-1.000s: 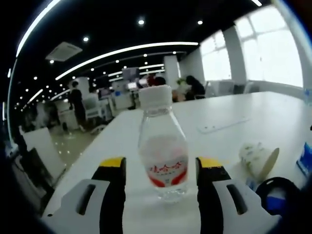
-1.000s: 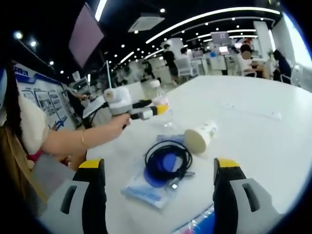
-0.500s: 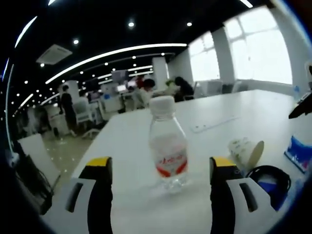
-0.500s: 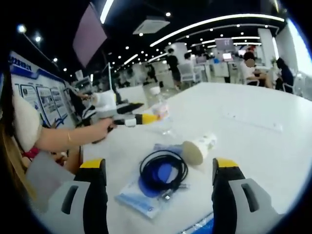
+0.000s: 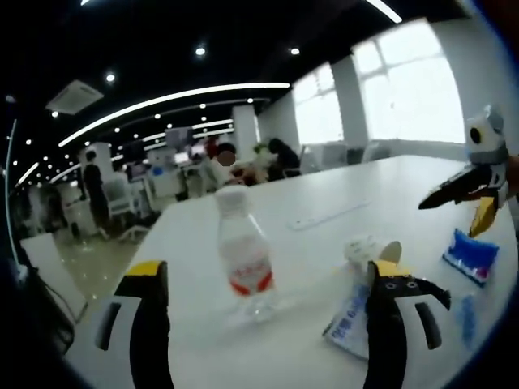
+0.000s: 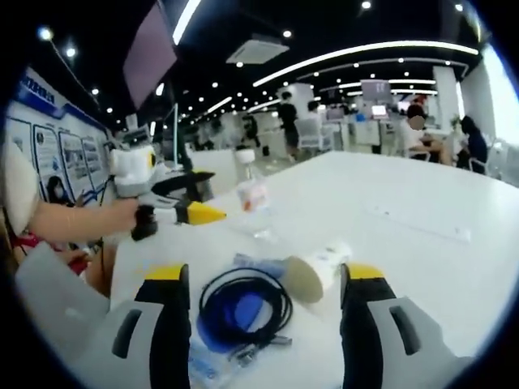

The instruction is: Arrange the tabletop items into an orderly group along one side of the table until the central work area is clear of visible clutter.

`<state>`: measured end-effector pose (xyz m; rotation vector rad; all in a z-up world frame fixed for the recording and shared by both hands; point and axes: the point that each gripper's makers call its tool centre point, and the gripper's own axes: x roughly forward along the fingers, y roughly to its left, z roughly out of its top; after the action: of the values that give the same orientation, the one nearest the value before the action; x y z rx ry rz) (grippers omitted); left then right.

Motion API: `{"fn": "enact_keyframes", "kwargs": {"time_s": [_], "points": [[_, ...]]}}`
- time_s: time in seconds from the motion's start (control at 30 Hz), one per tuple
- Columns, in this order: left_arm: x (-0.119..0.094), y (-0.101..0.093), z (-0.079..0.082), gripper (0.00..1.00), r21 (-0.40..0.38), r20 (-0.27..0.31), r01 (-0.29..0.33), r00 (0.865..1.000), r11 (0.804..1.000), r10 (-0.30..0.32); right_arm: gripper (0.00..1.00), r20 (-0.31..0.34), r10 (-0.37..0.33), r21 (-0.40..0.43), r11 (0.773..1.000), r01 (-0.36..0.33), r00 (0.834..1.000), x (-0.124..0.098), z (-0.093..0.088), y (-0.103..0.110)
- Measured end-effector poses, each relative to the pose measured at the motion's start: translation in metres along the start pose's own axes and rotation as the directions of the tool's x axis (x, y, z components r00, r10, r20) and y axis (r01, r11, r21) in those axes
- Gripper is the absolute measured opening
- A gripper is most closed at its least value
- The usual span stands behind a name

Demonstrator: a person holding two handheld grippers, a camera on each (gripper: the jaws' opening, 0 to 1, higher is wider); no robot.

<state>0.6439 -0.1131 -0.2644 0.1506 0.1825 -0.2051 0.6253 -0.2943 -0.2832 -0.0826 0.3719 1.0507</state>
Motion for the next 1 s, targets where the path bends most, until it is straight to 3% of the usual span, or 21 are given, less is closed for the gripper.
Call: {"fn": "enact_keyframes", "kwargs": {"time_s": [0.47,0.7,0.87,1.0], "points": [[-0.022,-0.020,0.011,1.00,0.001,0.001,0.081,0.997,0.997,-0.081,0.58,-0.062,-0.085,-0.072,0.994,0.080,0.994,0.024,-0.017,-0.026],[-0.033,-0.033,0.019,0.99,-0.062,0.022,0.118,0.993,0.991,-0.117,0.49,-0.060,-0.106,-0.111,0.989,0.099,0.993,0.035,-0.018,-0.030],[-0.033,-0.037,0.005,0.98,-0.018,-0.031,0.112,0.993,0.994,-0.112,0.47,-0.094,-0.137,-0.149,0.981,0.122,0.986,0.042,-0.028,-0.037],[-0.036,-0.042,0.008,0.98,-0.027,-0.017,0.131,0.991,0.991,-0.131,0.41,-0.114,-0.156,-0.173,0.976,0.135,0.981,0.049,-0.037,-0.042]]}}
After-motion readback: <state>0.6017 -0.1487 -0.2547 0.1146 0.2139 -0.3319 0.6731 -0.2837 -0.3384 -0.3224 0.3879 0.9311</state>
